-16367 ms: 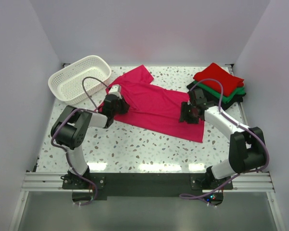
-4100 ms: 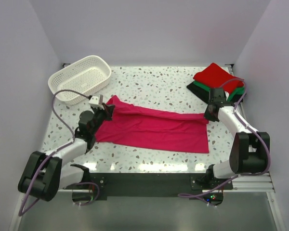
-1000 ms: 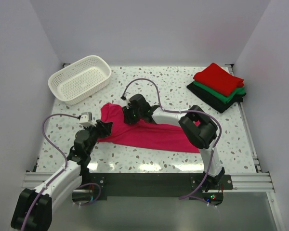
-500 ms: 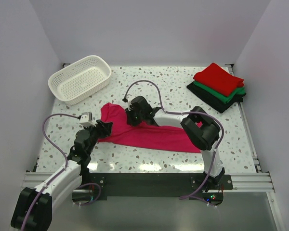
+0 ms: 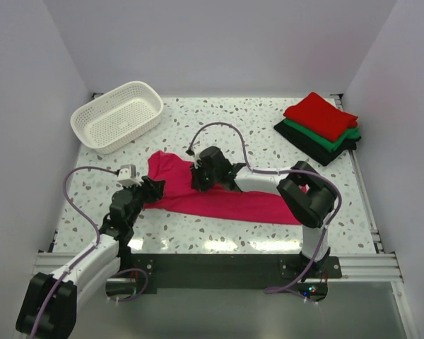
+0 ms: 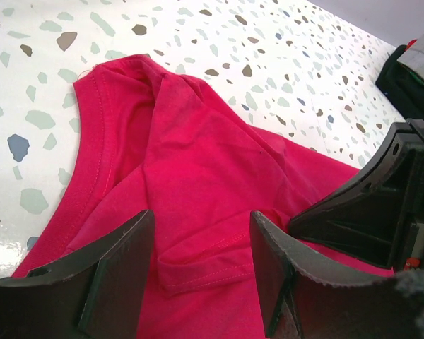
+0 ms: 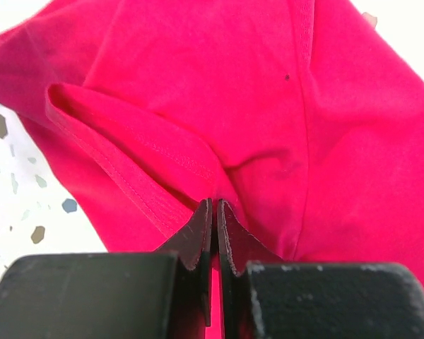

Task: Fold and stack the t-shirts
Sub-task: Fold the tshirt

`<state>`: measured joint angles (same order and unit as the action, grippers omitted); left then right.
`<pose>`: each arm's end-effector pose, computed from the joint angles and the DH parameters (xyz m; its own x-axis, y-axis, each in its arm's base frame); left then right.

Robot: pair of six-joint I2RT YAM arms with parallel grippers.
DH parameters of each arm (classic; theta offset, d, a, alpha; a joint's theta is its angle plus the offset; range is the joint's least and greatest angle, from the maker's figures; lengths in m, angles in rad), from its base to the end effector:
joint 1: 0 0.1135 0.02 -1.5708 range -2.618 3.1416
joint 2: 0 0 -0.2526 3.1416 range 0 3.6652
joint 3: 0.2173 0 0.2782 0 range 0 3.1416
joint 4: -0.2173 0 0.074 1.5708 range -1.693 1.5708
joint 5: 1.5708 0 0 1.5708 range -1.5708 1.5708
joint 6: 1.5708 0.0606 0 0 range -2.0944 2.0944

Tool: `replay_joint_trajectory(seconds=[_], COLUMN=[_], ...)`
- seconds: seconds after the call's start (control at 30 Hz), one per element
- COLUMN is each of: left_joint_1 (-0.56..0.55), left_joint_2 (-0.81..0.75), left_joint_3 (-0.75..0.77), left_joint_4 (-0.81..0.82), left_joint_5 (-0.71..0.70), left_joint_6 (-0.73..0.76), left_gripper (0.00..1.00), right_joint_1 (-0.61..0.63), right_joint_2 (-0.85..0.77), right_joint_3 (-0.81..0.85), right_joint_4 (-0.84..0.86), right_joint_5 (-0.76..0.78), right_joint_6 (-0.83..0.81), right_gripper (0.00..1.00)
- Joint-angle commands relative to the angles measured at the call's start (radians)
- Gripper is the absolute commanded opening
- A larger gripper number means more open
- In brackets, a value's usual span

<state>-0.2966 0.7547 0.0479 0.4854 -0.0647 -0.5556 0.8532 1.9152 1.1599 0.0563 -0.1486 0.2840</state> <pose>0.2046 -0.0584 0.1262 -0.3004 -0.4586 -0.8363 0.0858 0.8603 -0.5025 0.2870 0.3424 0.1225 -0.6358 -0.3070 -0.7081 -0.6682 0.6782 0.3059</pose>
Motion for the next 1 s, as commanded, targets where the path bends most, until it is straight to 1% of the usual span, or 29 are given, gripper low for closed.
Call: replay_joint_trajectory(seconds=[0.0, 0.2, 0.27, 0.37, 0.43, 0.53, 0.63, 0.97], left_joint_1=[-0.001, -0.001, -0.001, -0.001, 0.001, -0.001, -0.001, -0.001], left_joint_2=[-0.002, 0.000, 0.005, 0.006, 0.005, 0.006, 0.008, 0.009], left_joint_3=[-0.008, -0.008, -0.008, -0.008, -0.008, -0.010, -0.010, -0.010], left_joint_4=[0.045, 0.045, 0.047, 0.047, 0.048, 0.050, 0.050, 0.051], left_joint_5=[-0.017, -0.020, -0.018, -0.018, -0.018, -0.018, -0.018, -0.018], left_joint_6=[0.028, 0.029, 0.029, 0.029, 0.031, 0.031, 0.031, 0.031], left_gripper=[0.61, 0.61, 0.61, 0.61, 0.61, 0.61, 0.61, 0.61], right_joint_1=[0.010, 0.015, 0.017, 0.020, 0.021, 0.023, 0.024, 0.027], right_joint_2=[-0.050, -0.065, -0.071, -0.081, -0.090, -0.102, -0.120, -0.180], right_joint_3=[-0.026, -0.077, -0.085, -0.103, -0.111, -0.127, -0.141, -0.170], right_joint_4=[0.051, 0.102, 0.103, 0.106, 0.106, 0.108, 0.106, 0.086], right_joint_5=[-0.008, -0.054, -0.052, -0.049, -0.046, -0.045, -0.045, -0.037], right_joint_6=[0.017, 0.043, 0.046, 0.049, 0.053, 0.058, 0.060, 0.047], right_gripper=[0.00, 0.00, 0.03, 0.08, 0.17, 0.25, 0.27, 0.29])
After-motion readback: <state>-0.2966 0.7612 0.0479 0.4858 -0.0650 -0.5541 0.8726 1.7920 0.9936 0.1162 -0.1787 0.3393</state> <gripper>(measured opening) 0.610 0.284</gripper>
